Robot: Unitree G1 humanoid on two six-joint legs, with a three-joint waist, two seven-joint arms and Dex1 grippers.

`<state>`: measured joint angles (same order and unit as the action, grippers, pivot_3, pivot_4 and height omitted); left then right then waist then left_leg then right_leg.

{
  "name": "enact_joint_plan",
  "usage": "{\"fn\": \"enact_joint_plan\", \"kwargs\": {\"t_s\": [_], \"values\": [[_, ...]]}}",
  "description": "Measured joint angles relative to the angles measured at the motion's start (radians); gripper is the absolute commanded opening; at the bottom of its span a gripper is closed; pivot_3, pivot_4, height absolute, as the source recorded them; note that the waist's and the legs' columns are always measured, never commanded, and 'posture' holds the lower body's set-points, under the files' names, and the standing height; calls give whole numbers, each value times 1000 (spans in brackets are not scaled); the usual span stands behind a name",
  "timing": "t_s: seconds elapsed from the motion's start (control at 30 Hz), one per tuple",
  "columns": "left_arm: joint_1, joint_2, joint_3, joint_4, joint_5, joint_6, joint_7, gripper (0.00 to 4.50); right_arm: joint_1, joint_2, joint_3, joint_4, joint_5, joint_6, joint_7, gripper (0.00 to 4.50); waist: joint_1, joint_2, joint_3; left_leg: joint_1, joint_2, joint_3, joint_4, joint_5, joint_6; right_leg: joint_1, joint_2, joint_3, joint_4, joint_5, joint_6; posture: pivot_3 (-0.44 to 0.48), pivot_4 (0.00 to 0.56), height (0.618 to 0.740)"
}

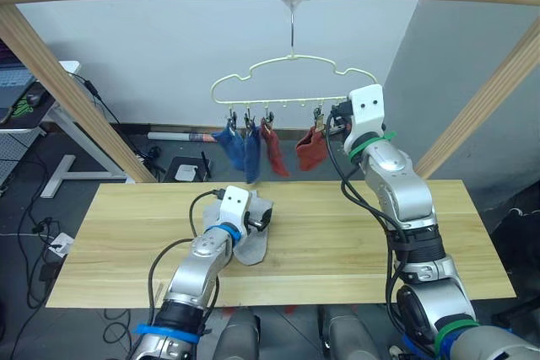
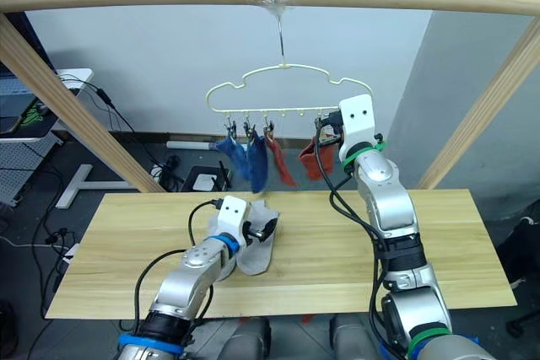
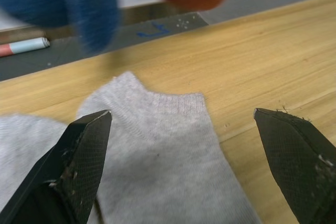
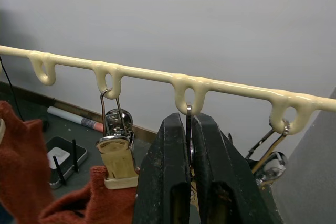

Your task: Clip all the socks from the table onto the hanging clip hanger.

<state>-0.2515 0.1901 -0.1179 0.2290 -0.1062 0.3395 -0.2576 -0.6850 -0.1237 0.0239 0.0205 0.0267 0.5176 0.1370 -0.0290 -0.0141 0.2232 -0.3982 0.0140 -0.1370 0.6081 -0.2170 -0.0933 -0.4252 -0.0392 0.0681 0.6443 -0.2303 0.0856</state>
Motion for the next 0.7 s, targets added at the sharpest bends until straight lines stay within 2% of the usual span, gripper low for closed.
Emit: {"fn": "enact_joint_plan", "kwargs": {"t_s": [0.23, 0.33, 0.7], "values": [[-45, -17, 5, 154, 38, -36, 4, 4489, 5, 1, -2, -15, 0, 17, -7, 0, -1, 0, 0, 0, 0, 0, 0, 0, 0, 0, 0, 0, 0, 1, 1, 52, 226, 740], [-46, -17, -4, 161, 50, -44, -24, 3920, 5, 1, -2, -15, 0, 20, -8, 0, -1, 0, 0, 1, 0, 0, 0, 0, 0, 1, 0, 0, 0, 1, 2, 50, 222, 740], [6, -1, -67, 125, 106, -91, -93, 936, 5, -17, -2, -15, 0, 20, -1, 0, -1, 1, -1, 1, 0, 0, 0, 0, 0, 1, 0, 0, 0, 1, 2, 45, 206, 740]]}}
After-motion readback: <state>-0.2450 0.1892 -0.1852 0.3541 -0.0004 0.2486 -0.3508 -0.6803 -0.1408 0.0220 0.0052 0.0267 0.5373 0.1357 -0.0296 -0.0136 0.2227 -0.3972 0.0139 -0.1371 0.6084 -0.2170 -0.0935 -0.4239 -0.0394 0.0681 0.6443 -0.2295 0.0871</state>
